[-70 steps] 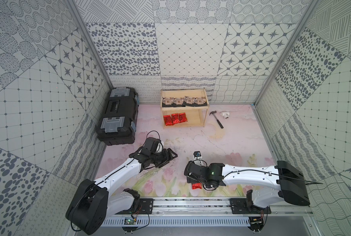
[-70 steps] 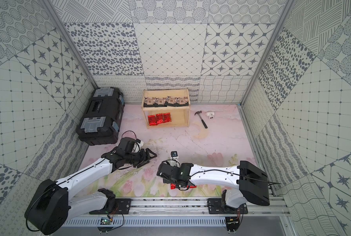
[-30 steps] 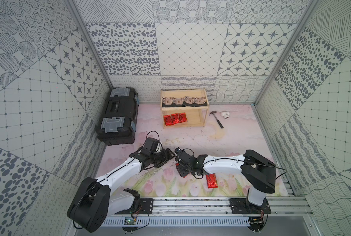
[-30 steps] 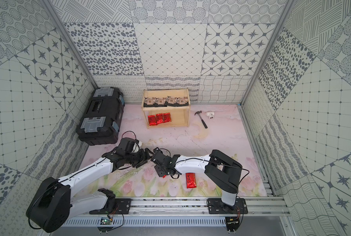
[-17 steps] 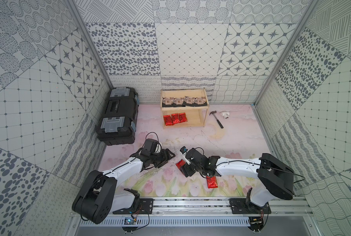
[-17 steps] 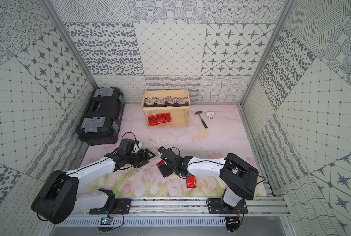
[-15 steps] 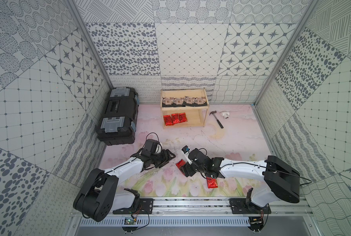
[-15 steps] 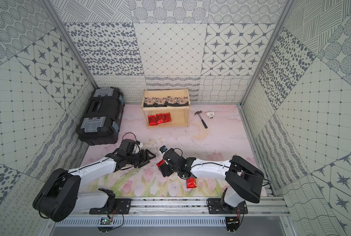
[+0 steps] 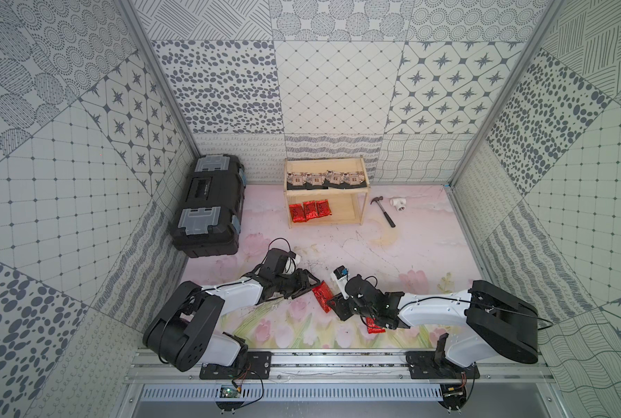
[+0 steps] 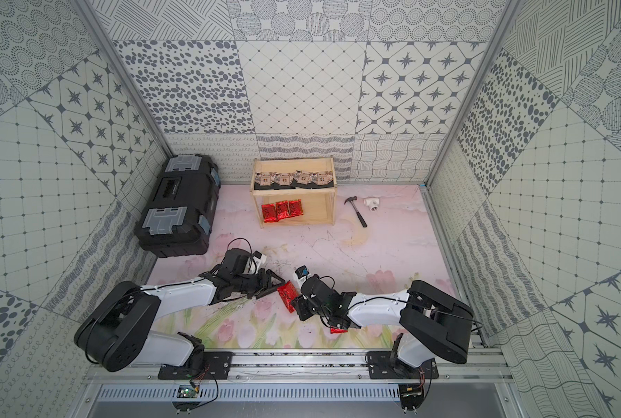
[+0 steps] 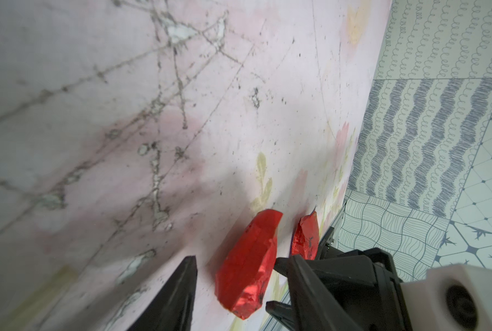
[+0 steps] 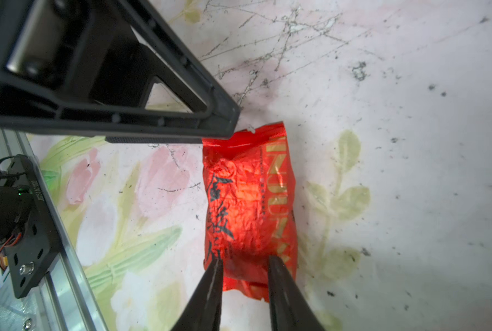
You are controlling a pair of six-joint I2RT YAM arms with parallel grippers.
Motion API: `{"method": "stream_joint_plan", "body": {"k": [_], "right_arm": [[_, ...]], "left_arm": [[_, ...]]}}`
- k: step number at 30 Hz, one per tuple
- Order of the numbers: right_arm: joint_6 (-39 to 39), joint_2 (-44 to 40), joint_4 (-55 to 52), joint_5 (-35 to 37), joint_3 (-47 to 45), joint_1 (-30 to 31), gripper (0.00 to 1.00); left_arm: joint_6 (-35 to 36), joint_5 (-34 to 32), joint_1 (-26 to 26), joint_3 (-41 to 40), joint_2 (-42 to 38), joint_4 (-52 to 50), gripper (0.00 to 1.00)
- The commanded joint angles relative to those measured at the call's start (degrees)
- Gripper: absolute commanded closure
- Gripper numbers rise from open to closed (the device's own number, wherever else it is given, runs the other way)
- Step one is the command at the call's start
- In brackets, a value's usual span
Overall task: Place the tea bags on the shelf by color
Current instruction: Pick up the tea bag from the center of the board.
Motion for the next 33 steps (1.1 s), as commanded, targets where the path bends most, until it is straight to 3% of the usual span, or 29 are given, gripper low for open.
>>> {"method": "stream_joint_plan", "body": {"k": [1,15,20,27,33], "right_arm": [[1.3,-0.8,4.2,0.3,-1.4,0.2,0.71],[0.9,0.3,3.1,0.5,-0.9,-0.1,0.72],[0.6,-0.2,2.2,0.5,-0.3,-0.2,0.72],[1.9,-7.3,-1.6,4.4,1.4,-0.7,0.64],[8.9,-14.0,-1.8,5.6,1.0,-3.3,0.58]], "left_arm": [[2.5,3.4,-1.0,0.1,1.2,4.5,0.51],[4.0,1.3,-1.8,-0.9,-2.7,0.9,0.82],[4.2,0.1,-1.7,-0.8,-4.9,-0.9,0.88],[4.2,-1.4,-1.8,0.4,-7.8,-3.8,1.00],[3.6,-2.5,-1.8,2.3,-10.9,-6.0,1.00]]}}
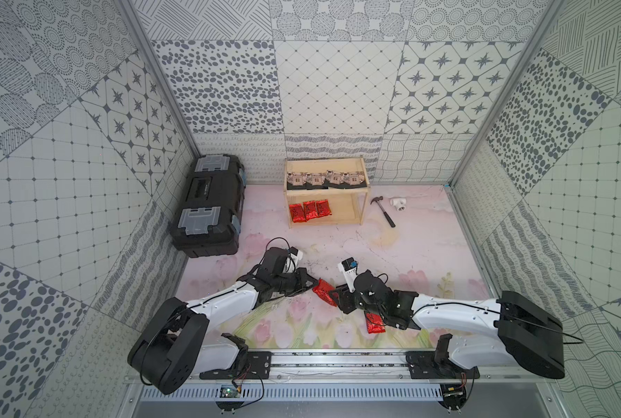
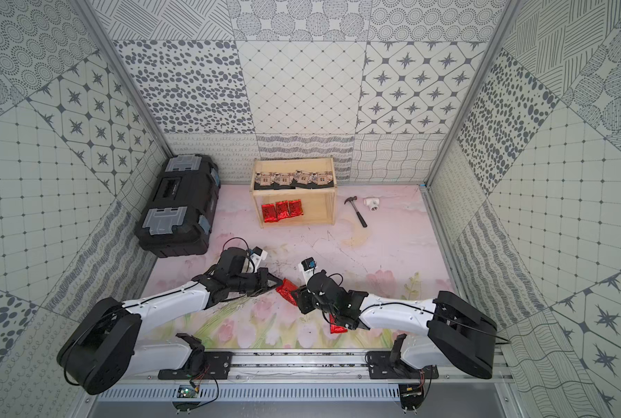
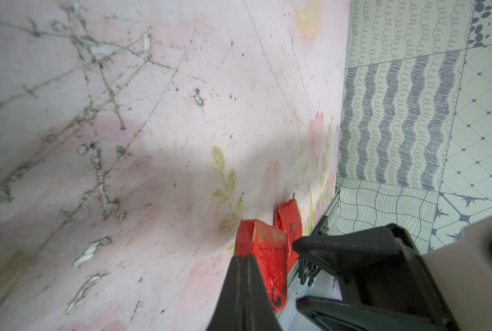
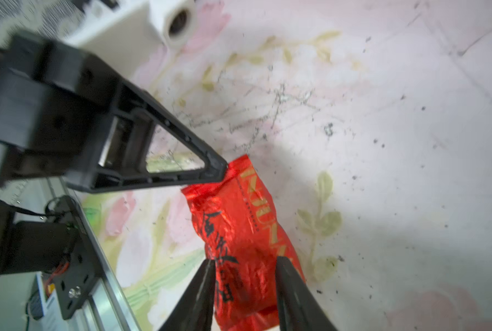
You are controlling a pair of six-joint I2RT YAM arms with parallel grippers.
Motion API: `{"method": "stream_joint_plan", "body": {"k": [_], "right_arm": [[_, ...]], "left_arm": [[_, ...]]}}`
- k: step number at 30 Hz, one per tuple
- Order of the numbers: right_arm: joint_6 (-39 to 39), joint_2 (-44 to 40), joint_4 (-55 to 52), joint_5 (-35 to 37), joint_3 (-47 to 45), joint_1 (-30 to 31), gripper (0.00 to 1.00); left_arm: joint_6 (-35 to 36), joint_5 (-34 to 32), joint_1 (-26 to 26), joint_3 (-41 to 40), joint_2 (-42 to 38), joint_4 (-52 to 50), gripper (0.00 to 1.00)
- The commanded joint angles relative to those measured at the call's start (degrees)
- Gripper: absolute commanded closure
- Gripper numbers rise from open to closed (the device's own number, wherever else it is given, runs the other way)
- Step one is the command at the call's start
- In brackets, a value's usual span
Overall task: Place the tea bags on the shelf by color
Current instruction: Pick up the tea bag from the center of the board.
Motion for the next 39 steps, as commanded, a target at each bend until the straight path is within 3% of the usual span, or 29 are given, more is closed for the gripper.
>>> {"method": "stream_joint_plan", "body": {"k": [1,6,11,17,25,39], "right_arm": [[7.8,-3.5,1.4,0.7,0.1,-2.5,0.58],[23.6,-7.0,12.4,-8.7,-7.2,-9.7,0.58],[31.5,-7.9,20.2,-16.2,-10.2,-12.9,0.51],[34.3,-8.4,26.6,-20.0,-11.7,-14.7,0.47],[36.4,-3.1,34.8,-23.0,-11.8,-15.8,0.50],[39.4,3.3,43.5,-25.8,-11.5,-16.0,0.69]], "left_arm": [[0.8,-1.7,-0.1,2.5,-2.9,-3.5,1.00],[0.4,-2.0,1.3,5.1,-7.1,-5.2,1.00],[-1.7,-0.3,3.9,5.4,-8.9,-2.0,1.00],[-5.1,1.8,5.3,3.9,-8.5,4.5,1.00],[-8.4,3.1,6.0,2.7,-9.0,8.9,1.00],[-10.0,4.2,6.9,1.9,-10.6,10.3,1.00]]}}
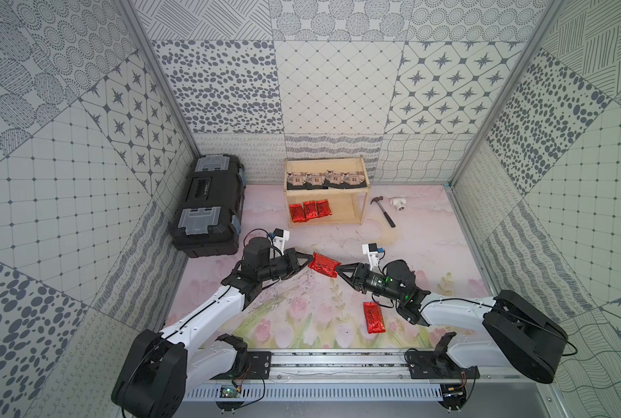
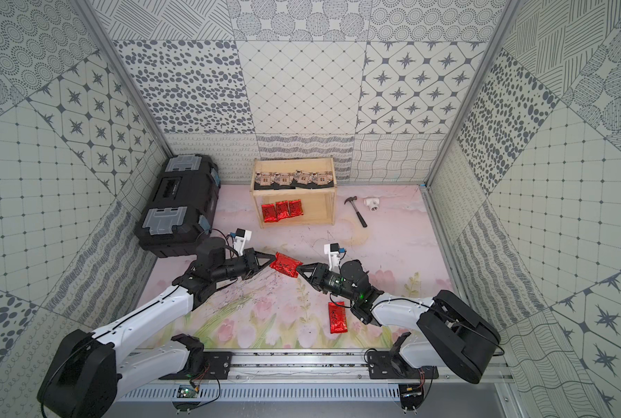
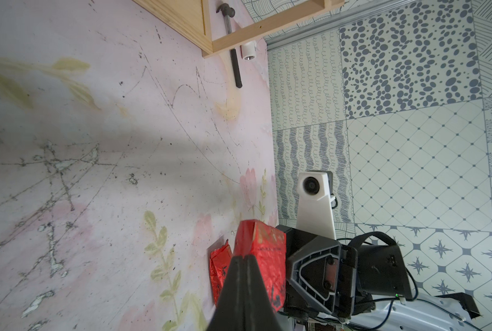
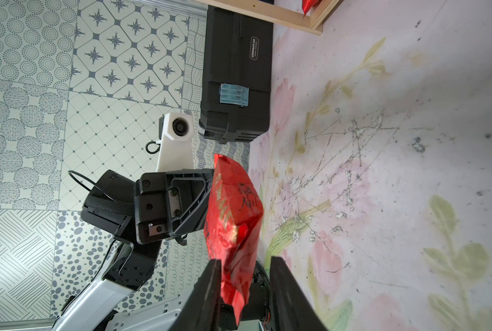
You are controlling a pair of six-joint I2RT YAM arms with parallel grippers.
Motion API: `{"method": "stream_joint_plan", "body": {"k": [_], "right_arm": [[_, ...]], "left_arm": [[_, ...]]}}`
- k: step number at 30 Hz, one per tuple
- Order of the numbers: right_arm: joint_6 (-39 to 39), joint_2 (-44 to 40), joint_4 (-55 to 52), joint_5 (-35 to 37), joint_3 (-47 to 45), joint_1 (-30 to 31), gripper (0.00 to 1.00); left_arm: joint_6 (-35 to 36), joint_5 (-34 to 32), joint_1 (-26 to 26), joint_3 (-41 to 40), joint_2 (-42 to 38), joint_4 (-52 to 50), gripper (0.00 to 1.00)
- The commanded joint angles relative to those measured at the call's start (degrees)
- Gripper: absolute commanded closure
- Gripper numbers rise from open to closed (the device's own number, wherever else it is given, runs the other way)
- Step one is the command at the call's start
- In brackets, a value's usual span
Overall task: Place the tea bags on the shelf by color
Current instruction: Pick up the tea bag from the center of the board.
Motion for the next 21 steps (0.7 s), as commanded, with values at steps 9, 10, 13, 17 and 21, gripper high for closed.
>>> {"method": "stream_joint_plan", "body": {"k": [9,10,13,17,21], "right_arm": [[1.1,2.8,6.4,-1.7,0.3,-0.4,0.85],[1.1,2.9,6.4,-1.8,0.3,-0.4,0.86],[1.3,2.9,6.4,-1.9,0.4,-0.5,0.96],[1.3,2.6,4.8,-1.8,0.8,-0.7,1.00],[0.8,2.1,1.7,-0.7,1.8,-1.1,1.00]], "left_arm": [[-2.0,2.7,0.3,-0.4,-1.1,5.3,1.00],[-2.1,2.7,0.3,-0.4,-1.2,5.3,1.00],[-2.0,2.7,0.3,-0.3,-1.2,5.4,1.00],[-1.9,2.9,0.3,-0.2,-1.1,5.3,1.00],[-0.2,2.8,0.3,1.2,-1.0,2.9,0.94]]}}
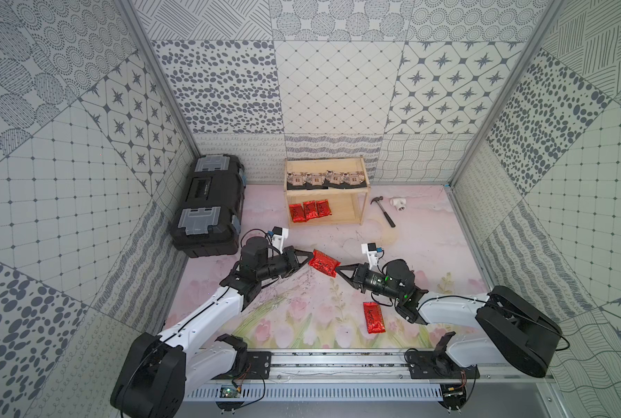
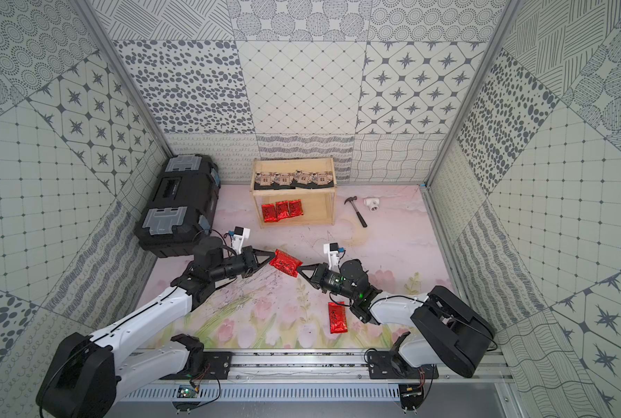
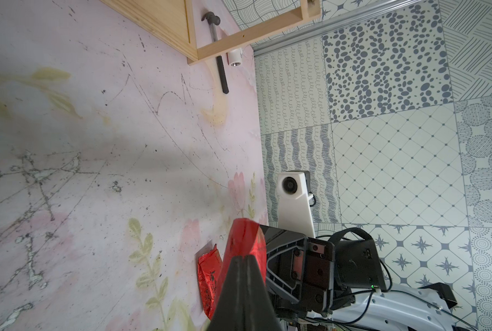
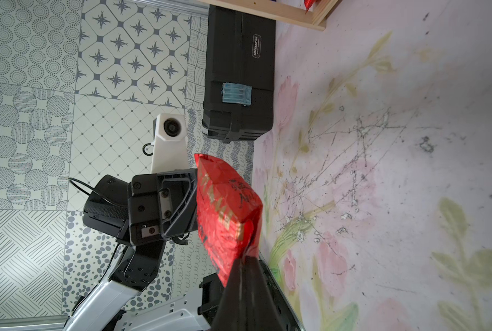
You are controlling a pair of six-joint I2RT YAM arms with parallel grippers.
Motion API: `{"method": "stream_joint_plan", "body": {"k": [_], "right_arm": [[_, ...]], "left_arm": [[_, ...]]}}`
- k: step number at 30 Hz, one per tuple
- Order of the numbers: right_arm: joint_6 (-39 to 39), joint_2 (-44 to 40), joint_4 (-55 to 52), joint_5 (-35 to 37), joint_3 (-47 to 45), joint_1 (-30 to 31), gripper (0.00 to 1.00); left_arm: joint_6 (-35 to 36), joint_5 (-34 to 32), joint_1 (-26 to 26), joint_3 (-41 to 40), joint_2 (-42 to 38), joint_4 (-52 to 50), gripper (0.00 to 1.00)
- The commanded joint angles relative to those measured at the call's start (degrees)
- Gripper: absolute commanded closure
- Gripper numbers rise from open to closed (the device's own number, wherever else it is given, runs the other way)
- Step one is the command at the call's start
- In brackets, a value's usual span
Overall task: Place the tea bags on the shelf by color
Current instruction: Pick up the tea bag from the center of the board.
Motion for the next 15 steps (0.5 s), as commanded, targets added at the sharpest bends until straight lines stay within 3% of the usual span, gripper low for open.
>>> {"method": "stream_joint_plan", "body": {"k": [1,7,11,15], "right_arm": [[-0.9,-0.5,-1.5,1.3,2.0,-0.4,1.00],[-2.1,0.3,-3.2,9.5,4.2,-1.4,1.00],[-2.6,4.0,-1.8,16.2,7.3,-2.4,1.00],[-2.8,8.2,-1.2,26.0,10.4,-2.5,1.00]], "left_arm": [[2.1,1.8,0.1,1.6,-0.3,-0.4,0.88],[7.3,-1.4,0.4,6.9,-0.8,-11.9,0.29],[9.6,-2.8,1.6,9.2,-1.4,-18.1,0.18],[11.3,-4.1,2.8,10.0,-2.4,-22.5,0.16]]}}
